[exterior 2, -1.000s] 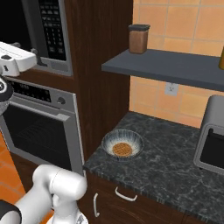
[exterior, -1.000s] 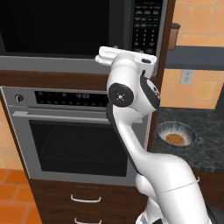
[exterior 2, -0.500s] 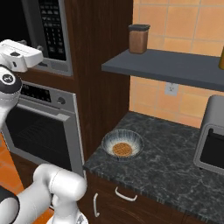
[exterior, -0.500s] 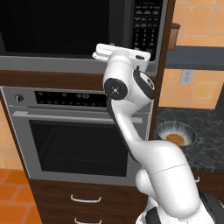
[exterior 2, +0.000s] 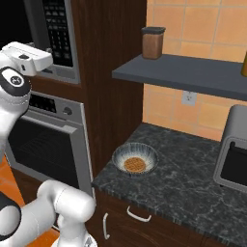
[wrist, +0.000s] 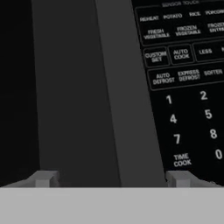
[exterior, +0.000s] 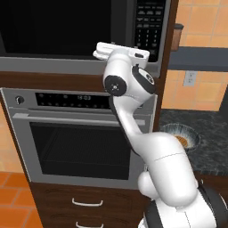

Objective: Open the microwave, place the bowl with waffle inside the microwave, then close the microwave door and turn it on.

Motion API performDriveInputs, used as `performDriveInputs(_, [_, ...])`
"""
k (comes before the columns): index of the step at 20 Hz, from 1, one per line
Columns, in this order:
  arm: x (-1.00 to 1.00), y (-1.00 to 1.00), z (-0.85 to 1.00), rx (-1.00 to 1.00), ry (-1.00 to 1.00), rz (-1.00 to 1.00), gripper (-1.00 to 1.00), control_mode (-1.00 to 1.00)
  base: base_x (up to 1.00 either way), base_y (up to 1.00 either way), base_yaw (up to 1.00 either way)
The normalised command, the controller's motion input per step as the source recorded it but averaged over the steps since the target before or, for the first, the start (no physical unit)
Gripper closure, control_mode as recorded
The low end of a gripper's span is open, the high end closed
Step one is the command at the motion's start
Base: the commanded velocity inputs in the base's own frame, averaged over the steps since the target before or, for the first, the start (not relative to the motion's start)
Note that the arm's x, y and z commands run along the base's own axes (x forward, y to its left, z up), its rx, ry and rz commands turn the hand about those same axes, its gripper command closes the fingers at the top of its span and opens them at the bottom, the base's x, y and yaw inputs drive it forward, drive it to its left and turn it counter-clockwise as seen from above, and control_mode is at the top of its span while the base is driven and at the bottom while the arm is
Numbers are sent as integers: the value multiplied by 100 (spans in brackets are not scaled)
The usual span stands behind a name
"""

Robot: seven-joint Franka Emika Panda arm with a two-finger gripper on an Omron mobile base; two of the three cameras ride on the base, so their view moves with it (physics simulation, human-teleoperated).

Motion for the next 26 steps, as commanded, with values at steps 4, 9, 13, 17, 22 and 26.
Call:
performDriveInputs(4, [7,8,-1,-1,0,0,100,-100,0,0,0])
performDriveInputs(9, [-9,21,0,0,0,4,100,-100,0,0,0])
performDriveInputs(13, [-84,36,0,0,0,18,100,-100,0,0,0])
performDriveInputs(17, [-100,62,-2,0,1,12,100,-100,0,0,0])
performDriveInputs(22, [-100,78,-8,0,5,8,100,-100,0,0,0])
performDriveInputs(26, [-99,89,-15,0,8,6,100,-100,0,0,0])
